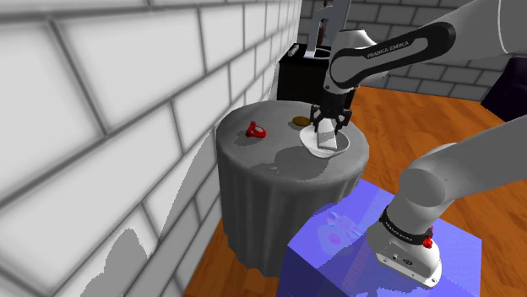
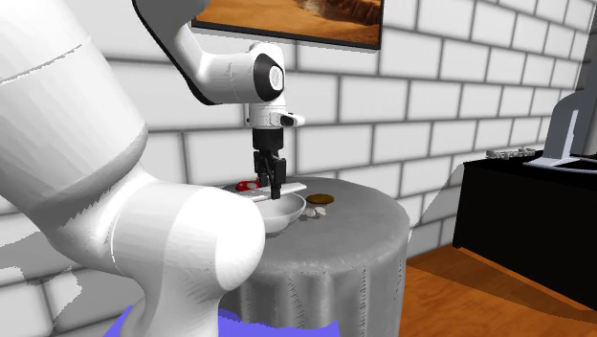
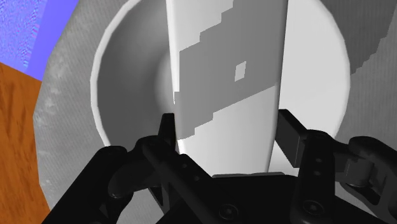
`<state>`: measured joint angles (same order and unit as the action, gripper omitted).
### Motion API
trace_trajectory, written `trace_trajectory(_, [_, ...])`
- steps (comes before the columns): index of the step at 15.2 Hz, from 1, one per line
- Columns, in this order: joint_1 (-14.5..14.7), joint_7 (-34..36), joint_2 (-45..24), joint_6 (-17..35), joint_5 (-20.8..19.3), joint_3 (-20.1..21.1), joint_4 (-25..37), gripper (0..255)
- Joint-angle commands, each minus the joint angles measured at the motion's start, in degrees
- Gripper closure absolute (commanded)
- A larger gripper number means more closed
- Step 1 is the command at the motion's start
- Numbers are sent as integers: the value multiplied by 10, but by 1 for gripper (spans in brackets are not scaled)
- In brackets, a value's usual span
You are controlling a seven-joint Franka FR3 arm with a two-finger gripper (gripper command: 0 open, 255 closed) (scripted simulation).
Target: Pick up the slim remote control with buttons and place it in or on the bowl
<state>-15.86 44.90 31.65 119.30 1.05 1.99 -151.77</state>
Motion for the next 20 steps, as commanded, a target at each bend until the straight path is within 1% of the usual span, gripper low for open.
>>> trace_trajectory(1, [0, 0, -5, 16, 0, 0, -11, 255])
trace_trajectory(3, [0, 0, -12, 32, 0, 1, -20, 255])
trace_trajectory(10, [0, 0, -12, 32, 0, 1, -20, 255])
trace_trajectory(11, [0, 0, -12, 32, 0, 1, -20, 0])
trace_trajectory(16, [0, 0, -12, 32, 0, 1, -20, 0])
trace_trajectory(20, [0, 0, 18, -52, 0, -1, 35, 0])
